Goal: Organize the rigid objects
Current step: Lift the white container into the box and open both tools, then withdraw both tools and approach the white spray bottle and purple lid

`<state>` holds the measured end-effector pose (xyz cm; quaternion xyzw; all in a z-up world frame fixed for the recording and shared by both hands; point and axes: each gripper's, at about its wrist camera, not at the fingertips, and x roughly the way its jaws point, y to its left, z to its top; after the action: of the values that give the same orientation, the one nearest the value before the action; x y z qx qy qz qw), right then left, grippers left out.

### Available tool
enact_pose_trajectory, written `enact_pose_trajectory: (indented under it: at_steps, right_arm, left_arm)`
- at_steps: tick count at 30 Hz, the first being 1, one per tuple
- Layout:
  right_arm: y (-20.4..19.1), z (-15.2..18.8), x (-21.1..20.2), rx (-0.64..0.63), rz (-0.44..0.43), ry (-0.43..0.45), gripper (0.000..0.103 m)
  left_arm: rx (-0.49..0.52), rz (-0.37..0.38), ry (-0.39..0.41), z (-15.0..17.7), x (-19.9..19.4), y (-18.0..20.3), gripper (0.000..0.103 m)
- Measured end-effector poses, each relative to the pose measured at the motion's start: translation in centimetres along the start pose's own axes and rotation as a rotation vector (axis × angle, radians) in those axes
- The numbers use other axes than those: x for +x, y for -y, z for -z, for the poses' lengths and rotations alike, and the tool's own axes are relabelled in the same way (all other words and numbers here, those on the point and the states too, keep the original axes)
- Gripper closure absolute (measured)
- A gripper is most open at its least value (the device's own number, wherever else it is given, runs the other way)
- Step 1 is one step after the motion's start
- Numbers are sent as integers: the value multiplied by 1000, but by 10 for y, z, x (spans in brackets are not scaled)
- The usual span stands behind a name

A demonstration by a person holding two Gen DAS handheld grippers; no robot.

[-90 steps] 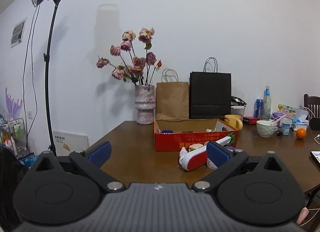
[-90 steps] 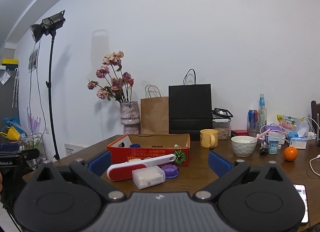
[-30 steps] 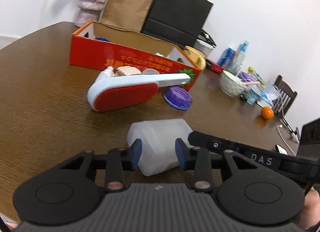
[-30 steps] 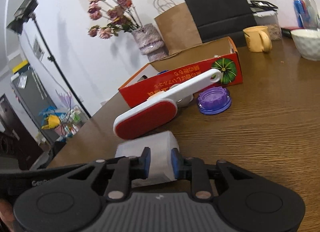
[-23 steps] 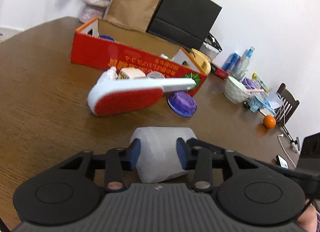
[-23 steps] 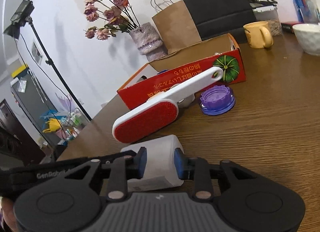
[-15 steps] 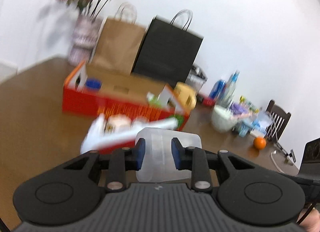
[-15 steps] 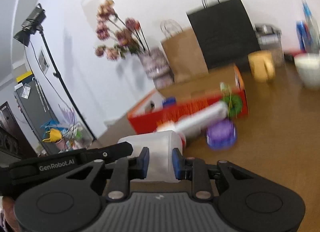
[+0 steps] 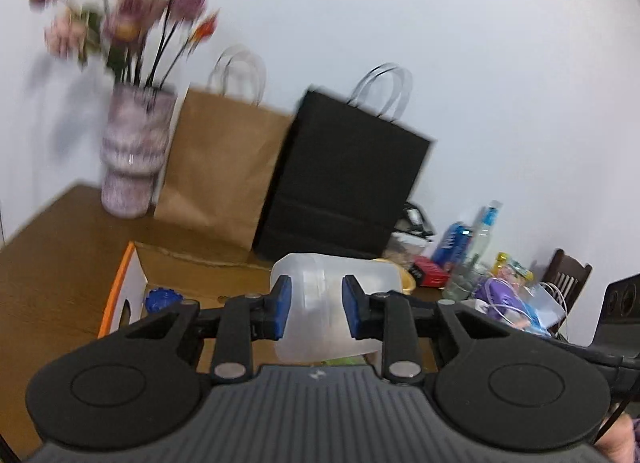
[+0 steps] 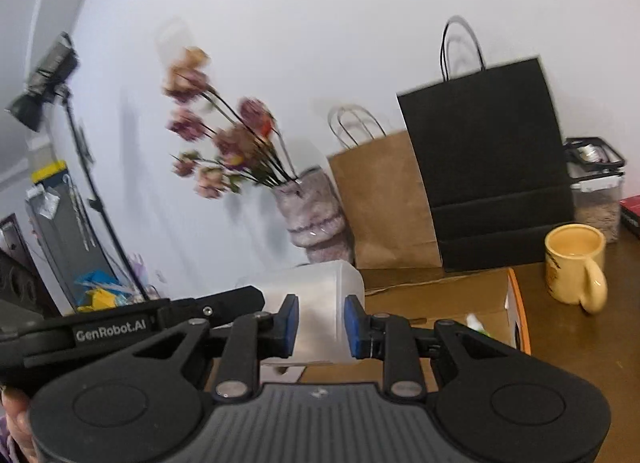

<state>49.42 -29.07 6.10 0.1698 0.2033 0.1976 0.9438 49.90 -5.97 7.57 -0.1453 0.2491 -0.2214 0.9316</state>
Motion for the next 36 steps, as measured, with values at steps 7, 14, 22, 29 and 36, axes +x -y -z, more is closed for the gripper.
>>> enact_pose_trajectory:
  at_steps: [7, 14, 22, 29, 36]
  right_arm:
    - [45, -13, 130, 81, 50, -207, 79]
    - [67, 15, 208, 82, 173, -327, 79]
    - [67, 16, 194, 77, 173, -311, 78]
    - [36, 3, 104, -73, 166, -201, 60]
    - [-16, 34, -8, -264, 138, -80, 54]
  left_arm:
    - [-82, -86, -159, -19, 108, -72, 75]
    - [-151, -146, -338, 0, 185, -121, 76]
    - [-159, -175, -309, 1, 173, -116, 73]
    - [-43, -148, -116, 8, 66, -75, 42]
    - [93, -239, 8, 57, -51, -40, 30]
